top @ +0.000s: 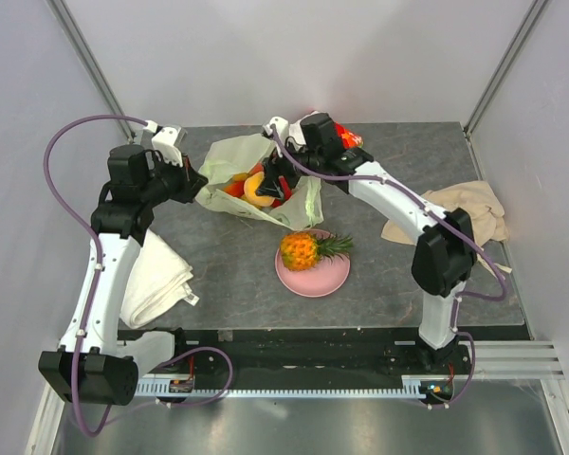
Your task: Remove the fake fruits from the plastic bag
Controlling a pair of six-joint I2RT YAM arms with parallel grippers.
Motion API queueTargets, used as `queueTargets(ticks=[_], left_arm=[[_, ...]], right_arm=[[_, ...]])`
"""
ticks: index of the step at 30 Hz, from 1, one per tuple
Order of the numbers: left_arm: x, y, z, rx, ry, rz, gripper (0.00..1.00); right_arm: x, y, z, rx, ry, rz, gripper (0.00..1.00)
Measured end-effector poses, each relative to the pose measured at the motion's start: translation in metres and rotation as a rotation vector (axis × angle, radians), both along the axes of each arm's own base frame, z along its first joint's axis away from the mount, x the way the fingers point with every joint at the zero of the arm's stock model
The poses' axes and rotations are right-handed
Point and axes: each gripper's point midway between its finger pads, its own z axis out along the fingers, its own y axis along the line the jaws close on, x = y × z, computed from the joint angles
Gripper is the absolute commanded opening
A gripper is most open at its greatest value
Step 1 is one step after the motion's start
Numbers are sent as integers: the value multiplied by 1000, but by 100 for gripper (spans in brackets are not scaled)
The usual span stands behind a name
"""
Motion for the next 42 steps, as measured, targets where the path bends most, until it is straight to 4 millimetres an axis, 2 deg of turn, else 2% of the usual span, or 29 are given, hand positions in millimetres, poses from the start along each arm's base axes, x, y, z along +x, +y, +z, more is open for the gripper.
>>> queueTargets(ticks=[5,8,10,14,19,21,26,29,35,42], left_arm=[[0,0,0,0,0,1,2],[0,0,0,0,0,1,2],[0,0,0,0,0,1,2],[0,0,0,1,0,1,2],[-1,1,1,2,-3,4,2],[-3,1,1,2,-7,4,2],[-7,1,5,1,-23,4,2],[-7,1,6,2,-26,4,2],[-7,1,6,2,-28,4,2],[-7,1,6,1,-28,4,2]], right_arm=[[-34,-6,54,51,-76,71,40],[-59,-7,71,49,-136,132,39],[-78,-8,71,25,-169,182,38],[-122,-23,38,-91,-198,305,38],[-162,-63,-11,-261,-219,424,38],[-174,-74,-21,-308,-240,462,37],[-197,-83,-33,-363,-301,541,36],[-210,-90,-51,-396,-308,575,34],[-219,-101,-93,-468,-292,578,34],[-204,-80,-90,-426,-340,503,34]])
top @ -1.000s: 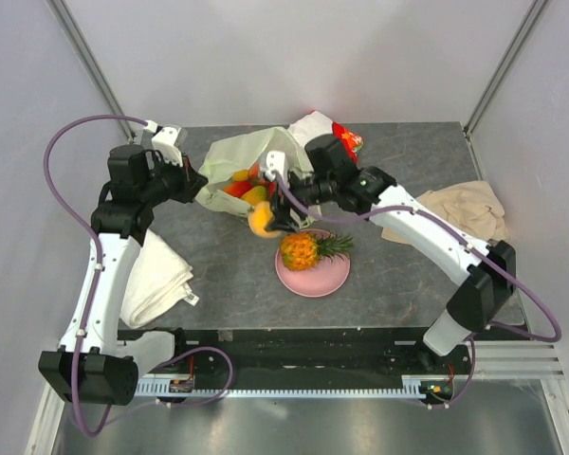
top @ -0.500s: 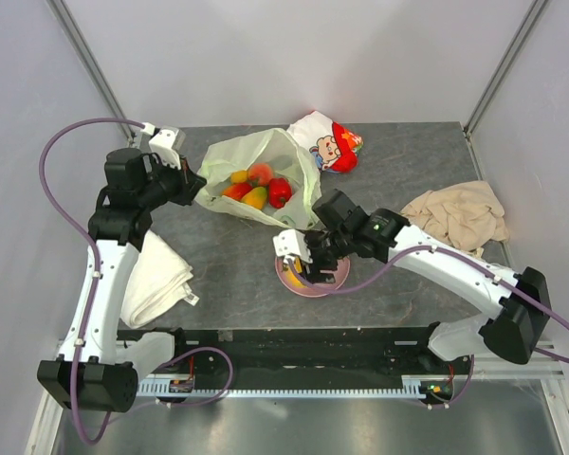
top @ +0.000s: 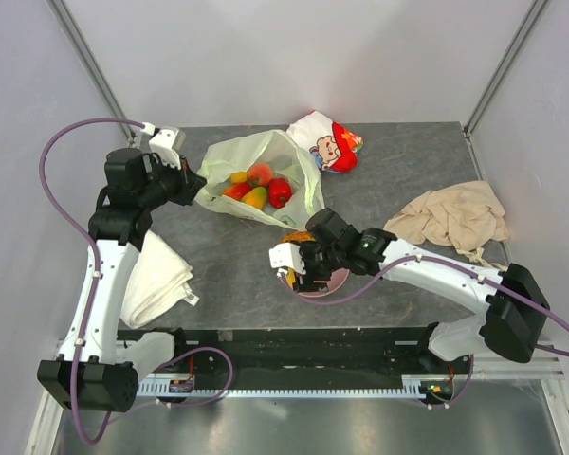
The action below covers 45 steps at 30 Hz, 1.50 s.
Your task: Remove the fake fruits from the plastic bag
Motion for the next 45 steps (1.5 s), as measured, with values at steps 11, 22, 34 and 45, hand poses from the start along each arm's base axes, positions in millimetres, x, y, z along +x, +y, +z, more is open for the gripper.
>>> queueTargets(ticks=[11,22,34,45], left_arm=[[0,0,-5,1,11,0,2],[0,0,-7,1,14,0,2],[0,-1,-14,0,32,-3,2],[0,-1,-14,0,34,-4,2]], right_arm=[[8,12,-16,7,-66,-17,36],[13,18,-33,-9,-97,-30,37],[24,18,-40,2,-141,-84,42],[32,18,-42,4,-174,-119,55]])
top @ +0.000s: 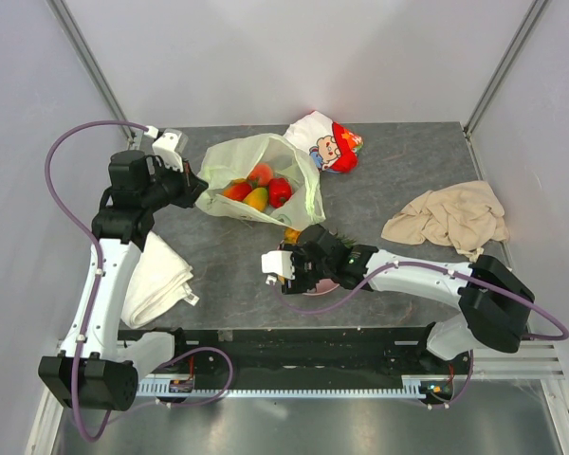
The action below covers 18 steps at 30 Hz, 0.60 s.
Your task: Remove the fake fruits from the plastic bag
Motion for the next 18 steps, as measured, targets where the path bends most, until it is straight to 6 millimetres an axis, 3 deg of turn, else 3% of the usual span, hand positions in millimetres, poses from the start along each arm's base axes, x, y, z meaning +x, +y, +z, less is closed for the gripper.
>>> queueTargets(ticks=[11,12,18], left_arm=[[-2,-1,0,-2,-1,-3,2],[-2,-1,0,-2,-1,-3,2],[-2,-1,0,-2,-1,-4,2]], right_arm=[[-1,2,4,3,22,-25,76],[-1,3,6,2,31,-32,81],[10,27,41,52,53,-67,83]])
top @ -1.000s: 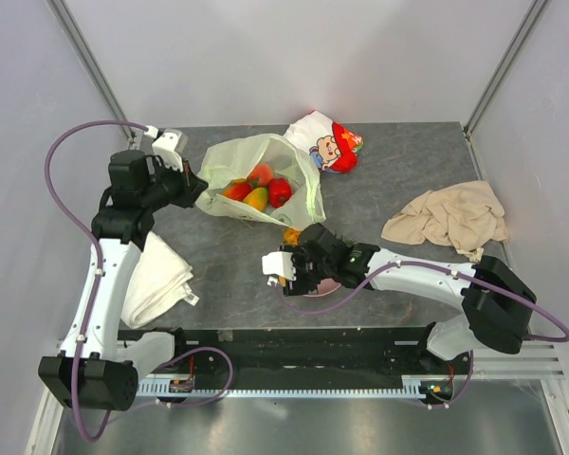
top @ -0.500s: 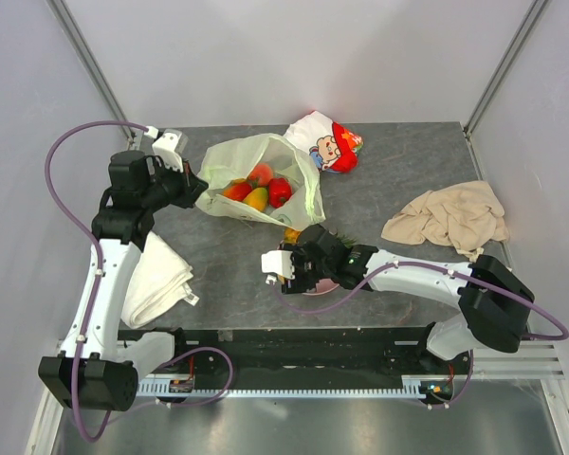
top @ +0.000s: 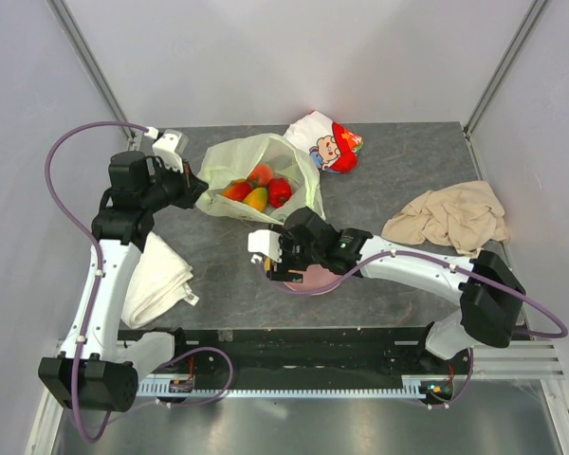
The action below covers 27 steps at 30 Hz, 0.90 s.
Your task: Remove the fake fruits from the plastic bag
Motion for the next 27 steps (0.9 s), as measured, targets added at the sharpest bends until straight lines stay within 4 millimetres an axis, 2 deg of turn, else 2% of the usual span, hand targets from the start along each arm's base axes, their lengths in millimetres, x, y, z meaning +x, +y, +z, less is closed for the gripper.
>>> queueTargets(ticks=[4,11,16,20,23,26,27], left_arm=[[0,0,-1,0,1,0,2],[-1,0,-5,0,8,-1,2],[-2,-2,-5,-5,9,-11,2],[-2,-3,-5,-7,9,-16,4],[-2,-3,-5,-7,10,-16,7],[-3,-3,-8,-8,16,-15,7],[-3,-3,-8,-11,19,-14,7]], right_arm=[[0,3,8,14,11,-4,78],[-4,-5,-3,-28,34,-15,78],[-6,-7,-18,-57,56,-12,76],[-9,-5,-23,-56,76,4,83],[-19,1,-16,-17,103,49,88],[-27,13,-8,38,134,88,98],[-30,18,-6,48,146,99,98]])
